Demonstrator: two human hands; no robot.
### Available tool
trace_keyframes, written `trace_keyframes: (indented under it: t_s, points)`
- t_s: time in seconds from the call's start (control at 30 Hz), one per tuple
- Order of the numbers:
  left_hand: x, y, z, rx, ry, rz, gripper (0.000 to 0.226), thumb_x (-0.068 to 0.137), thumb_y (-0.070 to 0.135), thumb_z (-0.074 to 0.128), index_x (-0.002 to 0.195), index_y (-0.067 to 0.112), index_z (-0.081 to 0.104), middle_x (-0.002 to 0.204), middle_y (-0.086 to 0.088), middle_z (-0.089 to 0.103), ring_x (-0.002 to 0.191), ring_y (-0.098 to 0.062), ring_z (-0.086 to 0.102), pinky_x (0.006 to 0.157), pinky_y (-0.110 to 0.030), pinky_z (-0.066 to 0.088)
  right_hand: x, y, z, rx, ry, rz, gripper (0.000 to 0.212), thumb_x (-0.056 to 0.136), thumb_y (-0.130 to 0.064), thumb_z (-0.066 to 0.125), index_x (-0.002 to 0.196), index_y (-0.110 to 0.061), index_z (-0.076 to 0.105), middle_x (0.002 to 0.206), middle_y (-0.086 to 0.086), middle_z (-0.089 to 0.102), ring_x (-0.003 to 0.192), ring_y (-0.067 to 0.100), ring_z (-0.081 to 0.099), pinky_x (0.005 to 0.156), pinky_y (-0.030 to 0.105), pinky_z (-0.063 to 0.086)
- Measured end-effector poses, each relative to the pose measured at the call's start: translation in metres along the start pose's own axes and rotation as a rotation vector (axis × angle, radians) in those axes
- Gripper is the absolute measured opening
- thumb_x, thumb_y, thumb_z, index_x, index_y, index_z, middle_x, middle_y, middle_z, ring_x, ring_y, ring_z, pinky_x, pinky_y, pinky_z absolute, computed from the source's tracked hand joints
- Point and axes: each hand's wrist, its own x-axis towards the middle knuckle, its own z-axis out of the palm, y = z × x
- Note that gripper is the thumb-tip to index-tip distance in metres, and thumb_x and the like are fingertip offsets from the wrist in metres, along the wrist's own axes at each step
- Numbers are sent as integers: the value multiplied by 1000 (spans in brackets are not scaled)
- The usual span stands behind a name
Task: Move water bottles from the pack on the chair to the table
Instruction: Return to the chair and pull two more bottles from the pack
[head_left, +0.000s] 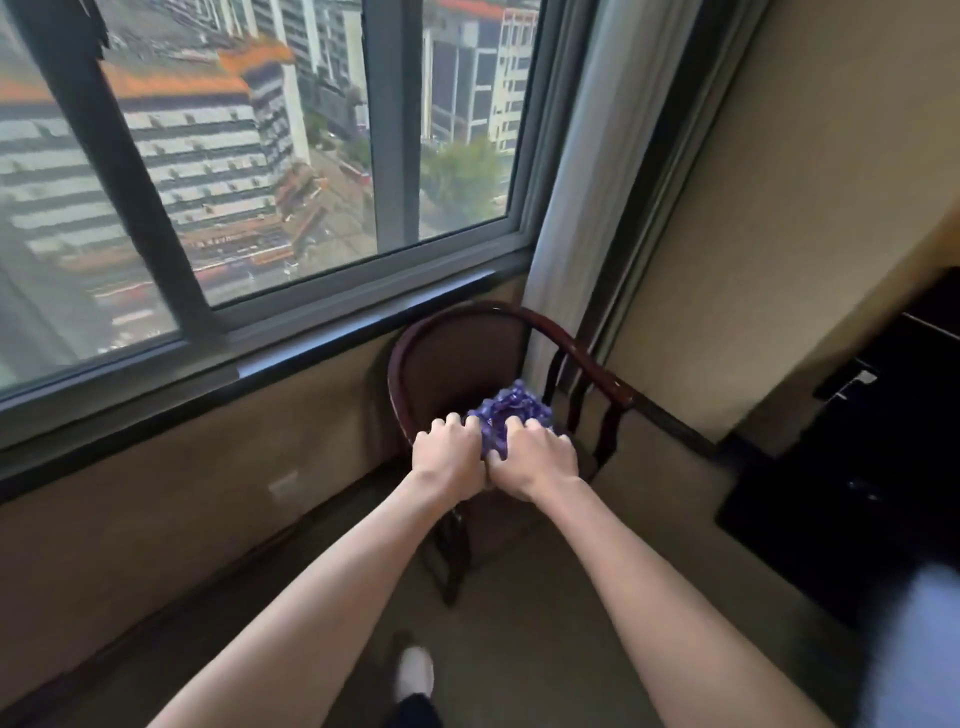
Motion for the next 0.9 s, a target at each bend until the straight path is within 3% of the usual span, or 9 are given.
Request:
trace_keyframes:
  t_s: [0.23,0.4,0.6,0.77,0.9]
  points:
    - [146,42,40,-1,-49,58,53,89,45,57,131,12,52,128,-12,59,120,-34,57,91,-44,48,121,76,1,14,-51,106,53,92,-47,51,135,-14,55,137,14,62,125,35,61,101,46,45]
    - [220,58,69,-14,-95,-12,56,87,50,57,128,12,54,128,-12,60,118,-35,59,91,-43,48,197,127,11,-8,-168,104,50,91,-36,53,136,-16,52,137,13,60,126,35,60,100,45,46]
    - [303,68,115,-152,-230,-270,53,79,43,57,124,13,54,123,-10,61,114,-34,62,87,-42,50,310,187,37,-63,-285,-27,45,92,-30,52,134,-15,52,135,12,61,127,35,59,101,43,46]
    - [363,71,155,-240,-204,-505,32,82,25,52,112,15,55,117,-8,62,111,-33,63,77,-40,48,396,212,66,-87,-326,-219,48,92,-24,51,139,-13,52,136,13,60,125,35,60,101,43,47]
    - [396,80,194,-310,-181,-631,33,83,21,49,115,15,56,119,-8,63,113,-33,63,81,-42,50,440,224,100,-91,-359,-367,45,93,-22,52,137,-11,54,137,14,61,122,35,62,96,43,50]
